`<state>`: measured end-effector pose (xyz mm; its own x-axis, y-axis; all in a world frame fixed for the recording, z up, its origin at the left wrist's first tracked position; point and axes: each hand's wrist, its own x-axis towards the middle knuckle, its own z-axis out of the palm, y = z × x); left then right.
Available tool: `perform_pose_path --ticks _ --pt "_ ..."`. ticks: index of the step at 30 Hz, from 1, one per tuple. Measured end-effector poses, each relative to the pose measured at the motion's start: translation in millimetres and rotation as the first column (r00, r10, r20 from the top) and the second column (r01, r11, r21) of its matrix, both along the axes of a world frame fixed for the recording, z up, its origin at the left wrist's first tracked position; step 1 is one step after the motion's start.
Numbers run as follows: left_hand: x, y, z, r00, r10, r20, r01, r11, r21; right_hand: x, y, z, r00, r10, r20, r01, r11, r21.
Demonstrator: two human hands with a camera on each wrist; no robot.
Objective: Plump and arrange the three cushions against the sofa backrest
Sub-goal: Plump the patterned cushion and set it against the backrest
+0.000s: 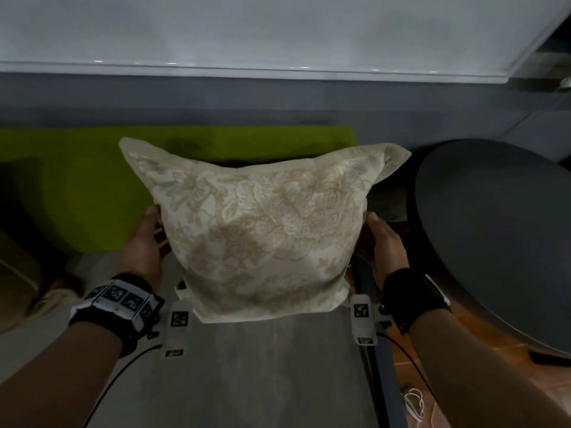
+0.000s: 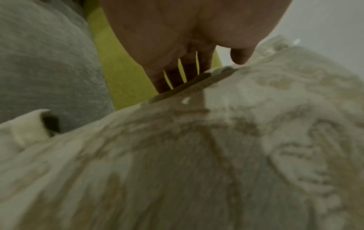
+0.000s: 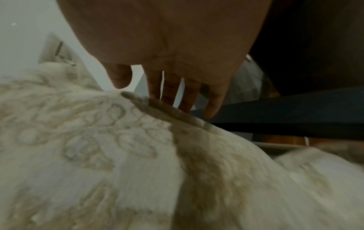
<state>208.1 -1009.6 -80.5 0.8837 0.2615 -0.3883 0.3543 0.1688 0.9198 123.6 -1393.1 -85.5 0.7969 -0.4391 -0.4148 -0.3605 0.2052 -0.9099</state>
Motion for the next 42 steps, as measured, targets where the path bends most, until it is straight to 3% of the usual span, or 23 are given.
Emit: perform_pose_path --ticks 4,7,9,11,14,15,19,24,26,28,29,30,31,32,33,34,36,37,38,41,42 --pt "22 6 16 0.988 -0.041 0.147 0.035 0.998 0.045 30 -2 33 0.990 0.019 0.137 -0.012 0.999 -0.052" --pt "30 11 32 0.978 0.019 0.207 -0.034 0.997 0.068 45 -9 50 0.985 -0.106 0.137 0.135 0.964 -0.229" --pt "31 16 38 0.971 0.077 0.224 -0.092 0.994 0.055 45 -14 52 0.978 -0.166 0.128 0.195 0.944 -0.266" --pt "31 17 43 0.971 0.051 0.234 -0.062 0.997 0.043 43 -15 53 0.975 -0.189 0.115 0.212 0.949 -0.235" --pt "34 11 55 0.975 -0.022 0.220 0.033 0.998 -0.046 44 -12 57 0.981 -0.143 0.134 0.149 0.988 -0.033" --pt "35 9 60 0.974 -0.033 0.226 0.048 0.997 -0.058 45 -11 60 0.981 -0.125 0.147 0.130 0.991 -0.029" --pt "46 15 77 0.962 0.022 0.270 -0.030 0.999 0.023 53 -19 74 0.971 -0.181 0.156 0.214 0.948 -0.234" --pt "58 16 73 0.970 0.152 0.192 -0.162 0.986 0.041 61 -20 71 0.960 -0.259 0.111 0.280 0.910 -0.305" --pt "51 17 66 0.952 0.195 0.234 -0.233 0.961 0.149 45 -8 75 0.935 -0.303 0.185 0.354 0.830 -0.430" --pt "25 16 64 0.916 0.094 0.390 -0.282 0.843 0.459 13 18 86 0.922 -0.122 0.367 0.334 0.731 -0.596" --pt "5 8 65 0.887 -0.054 0.459 -0.267 0.751 0.604 -4 36 90 0.891 0.099 0.443 0.280 0.649 -0.708" --pt "-18 -7 68 0.836 -0.254 0.487 -0.215 0.665 0.715 -17 54 88 0.829 0.365 0.425 0.212 0.498 -0.841" --pt "-40 -26 72 0.746 -0.472 0.469 -0.150 0.567 0.810 -25 69 79 0.751 0.585 0.306 0.154 0.295 -0.943" --pt "-56 -44 70 0.597 -0.672 0.438 -0.128 0.459 0.879 -27 82 68 0.696 0.700 0.156 0.104 0.117 -0.988" --pt "-64 -59 63 0.459 -0.813 0.358 -0.132 0.336 0.933 -25 92 55 0.674 0.737 0.039 0.043 0.014 -0.999" --pt "-66 -72 56 0.395 -0.884 0.251 -0.151 0.207 0.967 -18 99 46 0.673 0.740 -0.025 -0.012 -0.022 -1.000" --pt "-46 -79 42 0.475 -0.879 0.046 -0.117 -0.011 0.993 5 100 40 0.717 0.684 -0.134 -0.121 -0.068 -0.990" --pt "-34 -79 42 0.526 -0.850 -0.024 -0.074 -0.074 0.995 17 97 42 0.754 0.632 -0.179 -0.162 -0.085 -0.983" --pt "-21 -79 43 0.556 -0.829 -0.063 -0.049 -0.108 0.993 31 92 45 0.791 0.574 -0.210 -0.208 -0.070 -0.976" --pt "3 -80 48 0.587 -0.800 -0.127 -0.008 -0.163 0.987 69 71 57 0.847 0.473 -0.242 -0.341 0.133 -0.931" --pt "6 -82 49 0.594 -0.793 -0.134 -0.003 -0.169 0.986 77 65 59 0.852 0.460 -0.250 -0.358 0.163 -0.919"
